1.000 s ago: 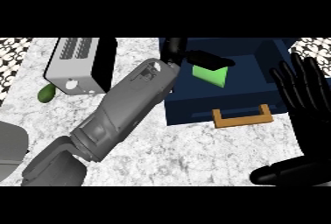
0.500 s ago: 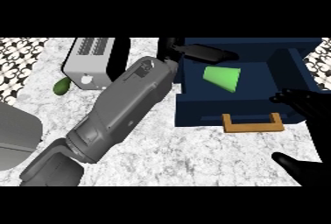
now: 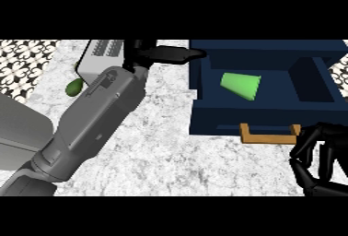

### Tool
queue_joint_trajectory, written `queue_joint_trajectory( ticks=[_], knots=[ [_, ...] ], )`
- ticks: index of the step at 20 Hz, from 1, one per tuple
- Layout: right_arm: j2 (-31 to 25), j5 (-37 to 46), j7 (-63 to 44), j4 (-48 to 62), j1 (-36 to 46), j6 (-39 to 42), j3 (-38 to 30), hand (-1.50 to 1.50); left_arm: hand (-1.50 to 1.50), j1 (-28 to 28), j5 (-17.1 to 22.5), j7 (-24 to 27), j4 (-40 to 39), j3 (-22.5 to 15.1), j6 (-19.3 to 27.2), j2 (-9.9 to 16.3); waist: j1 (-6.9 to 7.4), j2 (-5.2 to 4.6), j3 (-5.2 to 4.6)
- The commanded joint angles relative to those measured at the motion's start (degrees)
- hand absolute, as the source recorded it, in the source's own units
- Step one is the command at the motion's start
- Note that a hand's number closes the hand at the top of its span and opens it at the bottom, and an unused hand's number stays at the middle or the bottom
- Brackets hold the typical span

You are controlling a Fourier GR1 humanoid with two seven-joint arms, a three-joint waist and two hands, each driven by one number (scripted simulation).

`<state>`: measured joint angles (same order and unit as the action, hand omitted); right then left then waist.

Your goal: Pick up the cup, place it into the drawer and close the drawer

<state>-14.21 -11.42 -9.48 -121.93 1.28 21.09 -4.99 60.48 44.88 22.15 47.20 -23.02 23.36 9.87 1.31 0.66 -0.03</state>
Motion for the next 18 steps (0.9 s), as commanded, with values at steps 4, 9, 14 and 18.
queue_joint_trajectory(
  ticks=[4,9,14,18],
  knots=[
    [-2.87,7.92,3.00,3.73,-0.78,2.91,0.81,1.50,-1.50,-16.79,0.24,-3.27,18.59,-0.20,0.16,7.87,0.71,-0.14,0.04],
    [0.02,14.90,3.36,5.99,-1.58,-0.16,4.30,1.50,-1.50,-29.46,1.81,-5.28,31.26,1.59,-1.24,13.36,0.44,-0.29,0.04],
    [-4.66,28.08,11.49,10.12,0.54,1.17,9.04,1.50,-1.50,-33.59,2.53,-3.63,32.01,5.38,-6.22,17.22,-0.02,-0.55,0.05],
    [-4.92,42.18,12.93,14.89,2.34,-4.09,16.14,1.50,-1.50,-40.80,3.17,-3.94,38.13,5.47,-8.09,20.15,1.28,-0.43,0.06]
  ],
)
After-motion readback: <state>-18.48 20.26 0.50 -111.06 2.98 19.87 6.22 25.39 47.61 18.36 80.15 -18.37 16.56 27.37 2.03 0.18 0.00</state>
